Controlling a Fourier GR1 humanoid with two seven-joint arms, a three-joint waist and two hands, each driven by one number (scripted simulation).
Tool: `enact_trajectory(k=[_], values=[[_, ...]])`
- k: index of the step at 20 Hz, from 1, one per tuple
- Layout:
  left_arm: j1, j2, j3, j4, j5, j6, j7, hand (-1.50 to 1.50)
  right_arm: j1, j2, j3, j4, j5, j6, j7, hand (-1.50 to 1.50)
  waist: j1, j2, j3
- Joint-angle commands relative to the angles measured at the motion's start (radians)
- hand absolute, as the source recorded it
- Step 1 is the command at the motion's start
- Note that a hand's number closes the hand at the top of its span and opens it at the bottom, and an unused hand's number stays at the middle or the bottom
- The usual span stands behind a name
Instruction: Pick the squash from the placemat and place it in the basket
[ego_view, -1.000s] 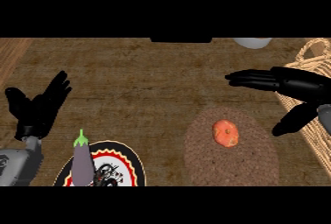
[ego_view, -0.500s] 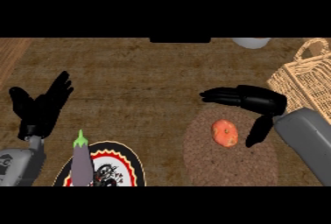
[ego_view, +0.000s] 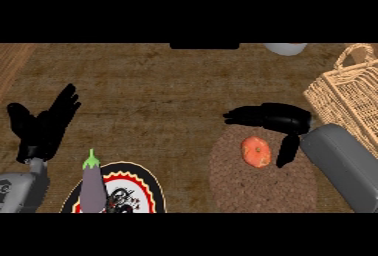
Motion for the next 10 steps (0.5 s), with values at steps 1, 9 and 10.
enact_trajectory(k=[1, 9, 10], values=[[0.016, -0.006, 0.023, -0.025, -0.013, -0.014, -0.001, 0.00, -0.026, 0.018, -0.021, 0.064, 0.059, 0.051, -0.092, -1.50, 0.000, -0.001, 0.000], [-0.053, -0.051, -0.002, -0.009, -0.061, 0.031, 0.048, 0.00, -0.018, -0.001, 0.003, 0.125, 0.048, 0.068, -0.205, -1.50, -0.008, 0.000, 0.000], [0.005, -0.009, 0.029, -0.055, -0.023, -0.026, 0.045, 0.00, -0.041, 0.025, -0.005, 0.164, 0.055, 0.052, -0.203, -1.50, 0.004, 0.000, 0.000]])
